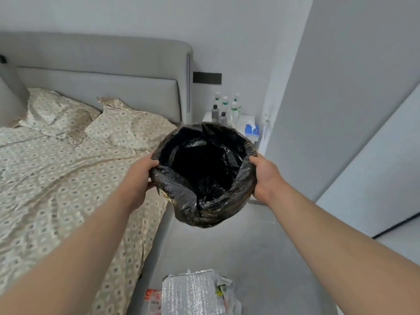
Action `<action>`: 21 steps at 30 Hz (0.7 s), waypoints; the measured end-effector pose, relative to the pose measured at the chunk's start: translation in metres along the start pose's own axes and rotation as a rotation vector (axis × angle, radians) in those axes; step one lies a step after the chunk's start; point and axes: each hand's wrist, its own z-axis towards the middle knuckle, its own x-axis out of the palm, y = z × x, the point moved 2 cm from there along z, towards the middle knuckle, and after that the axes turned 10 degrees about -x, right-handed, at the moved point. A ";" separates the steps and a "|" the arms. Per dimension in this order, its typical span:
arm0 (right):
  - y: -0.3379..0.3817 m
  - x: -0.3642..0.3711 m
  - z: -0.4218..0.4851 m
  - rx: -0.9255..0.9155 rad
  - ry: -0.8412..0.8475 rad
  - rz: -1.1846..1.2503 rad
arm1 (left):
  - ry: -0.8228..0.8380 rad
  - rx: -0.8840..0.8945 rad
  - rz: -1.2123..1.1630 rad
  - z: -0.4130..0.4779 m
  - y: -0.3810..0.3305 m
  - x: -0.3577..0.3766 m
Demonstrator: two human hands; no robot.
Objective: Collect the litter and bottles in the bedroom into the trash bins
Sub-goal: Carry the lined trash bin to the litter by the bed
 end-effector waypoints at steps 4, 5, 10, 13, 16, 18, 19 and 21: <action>-0.032 -0.028 0.003 -0.034 -0.166 0.007 | 0.132 -0.031 0.047 0.035 0.032 0.015; -0.040 -0.038 0.003 -0.041 -0.196 0.003 | 0.168 -0.041 0.055 0.043 0.041 0.021; -0.088 -0.095 0.002 -0.046 -0.285 -0.011 | 0.269 -0.116 0.085 0.079 0.107 0.058; -0.128 -0.142 0.009 -0.031 -0.345 -0.013 | 0.331 -0.143 0.134 0.095 0.163 0.085; -0.171 -0.198 0.019 0.000 -0.401 -0.008 | 0.355 -0.150 0.117 0.104 0.219 0.112; -0.200 -0.229 0.021 0.014 -0.419 -0.019 | 0.355 -0.175 0.136 0.106 0.255 0.130; -0.214 -0.244 0.020 0.025 -0.424 -0.031 | 0.356 -0.190 0.140 0.106 0.274 0.138; -0.240 -0.274 0.017 0.032 -0.433 -0.084 | 0.372 -0.220 0.146 0.107 0.311 0.156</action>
